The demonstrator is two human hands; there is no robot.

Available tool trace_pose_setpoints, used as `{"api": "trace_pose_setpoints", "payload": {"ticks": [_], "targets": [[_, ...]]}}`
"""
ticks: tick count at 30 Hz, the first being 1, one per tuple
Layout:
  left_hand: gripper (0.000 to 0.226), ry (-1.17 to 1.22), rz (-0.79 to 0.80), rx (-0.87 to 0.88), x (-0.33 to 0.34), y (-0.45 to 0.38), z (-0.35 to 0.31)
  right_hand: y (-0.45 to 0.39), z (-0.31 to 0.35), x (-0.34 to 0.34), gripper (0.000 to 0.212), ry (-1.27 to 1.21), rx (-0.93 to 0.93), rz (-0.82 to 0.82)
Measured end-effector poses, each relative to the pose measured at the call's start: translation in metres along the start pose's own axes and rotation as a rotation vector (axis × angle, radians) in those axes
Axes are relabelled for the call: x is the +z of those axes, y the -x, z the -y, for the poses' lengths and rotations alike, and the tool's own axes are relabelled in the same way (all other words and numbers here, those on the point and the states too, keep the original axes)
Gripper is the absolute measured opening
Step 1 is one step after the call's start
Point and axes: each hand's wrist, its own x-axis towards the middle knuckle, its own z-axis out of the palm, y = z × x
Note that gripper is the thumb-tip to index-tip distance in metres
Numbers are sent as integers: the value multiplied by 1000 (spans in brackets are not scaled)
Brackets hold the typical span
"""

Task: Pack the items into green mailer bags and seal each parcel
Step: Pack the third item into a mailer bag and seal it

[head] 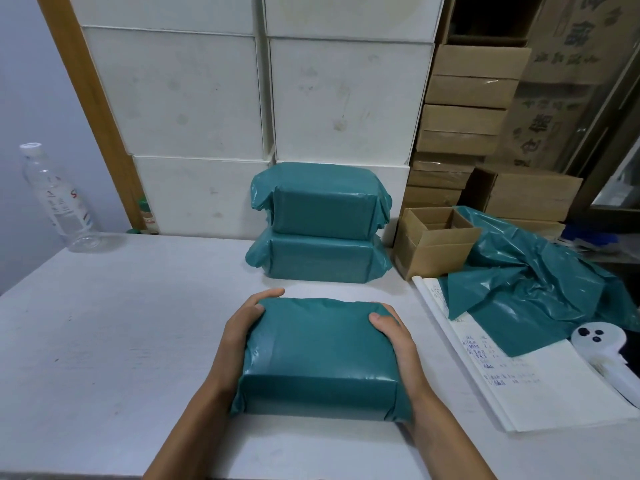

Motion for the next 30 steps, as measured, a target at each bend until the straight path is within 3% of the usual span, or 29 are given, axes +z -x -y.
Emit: {"api": "trace_pose_setpoints", "payload": {"ticks": [5, 9, 12, 17, 22, 26, 30], "targets": [[40, 72, -37, -80, 4, -3, -1, -1, -1, 1, 32, -8, 0, 27], [34, 115, 26, -88, 3, -5, -3, 0, -4, -1, 19, -48, 20, 29], [49, 129, 45, -80, 2, -4, -1, -1, -5, -1, 21, -55, 13, 30], [28, 109, 48, -52, 5, 0, 0, -2, -6, 0, 29, -69, 4, 24], [36, 134, 44, -76, 6, 1, -4, 1, -5, 3, 26, -140, 10, 41], [29, 157, 60, -70, 8, 1, -9, 2, 0, 5, 4, -226, 43, 82], [28, 199, 81, -85, 7, 3, -9, 1, 2, 5, 13, -234, 47, 83]]}}
